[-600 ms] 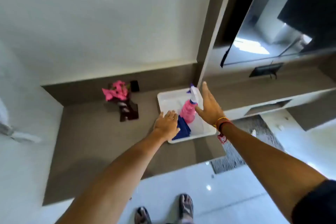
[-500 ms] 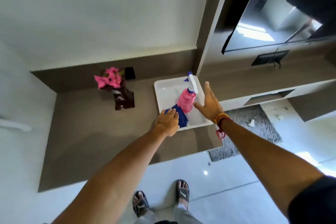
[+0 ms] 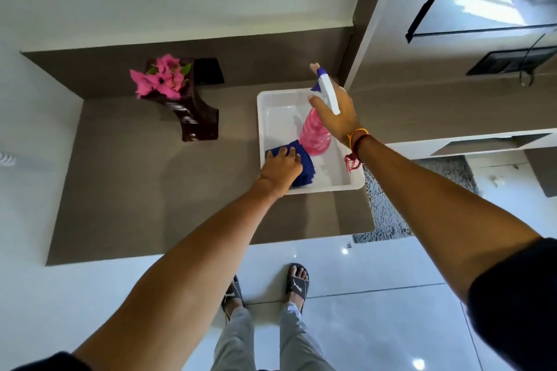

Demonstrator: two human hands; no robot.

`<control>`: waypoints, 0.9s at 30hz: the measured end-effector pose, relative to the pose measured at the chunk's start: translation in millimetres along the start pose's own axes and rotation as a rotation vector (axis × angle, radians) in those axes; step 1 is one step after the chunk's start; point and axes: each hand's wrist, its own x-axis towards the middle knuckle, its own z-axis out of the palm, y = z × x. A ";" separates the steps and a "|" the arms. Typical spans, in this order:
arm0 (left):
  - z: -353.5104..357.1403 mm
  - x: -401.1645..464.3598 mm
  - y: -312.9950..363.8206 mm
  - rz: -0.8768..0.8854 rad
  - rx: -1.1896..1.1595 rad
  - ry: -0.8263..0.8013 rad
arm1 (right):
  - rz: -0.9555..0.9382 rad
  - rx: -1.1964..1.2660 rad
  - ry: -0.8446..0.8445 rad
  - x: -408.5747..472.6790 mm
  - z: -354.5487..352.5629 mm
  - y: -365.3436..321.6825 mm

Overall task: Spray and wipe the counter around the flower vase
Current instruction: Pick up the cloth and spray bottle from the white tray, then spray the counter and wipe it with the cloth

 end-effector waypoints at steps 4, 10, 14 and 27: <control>2.7 -1.2 1.2 0.023 0.038 0.053 | 0.008 0.104 0.080 -1.6 10.0 4.9; -11.0 -0.3 -19.0 -0.001 0.001 0.223 | -0.073 0.127 0.168 0.3 11.6 -9.3; -37.3 -21.0 -54.9 -0.081 -0.007 0.416 | -0.137 0.046 0.180 -1.2 10.4 -41.3; -29.2 -172.4 -168.4 -0.302 0.011 0.156 | -0.068 -0.036 0.005 -76.1 142.5 -164.1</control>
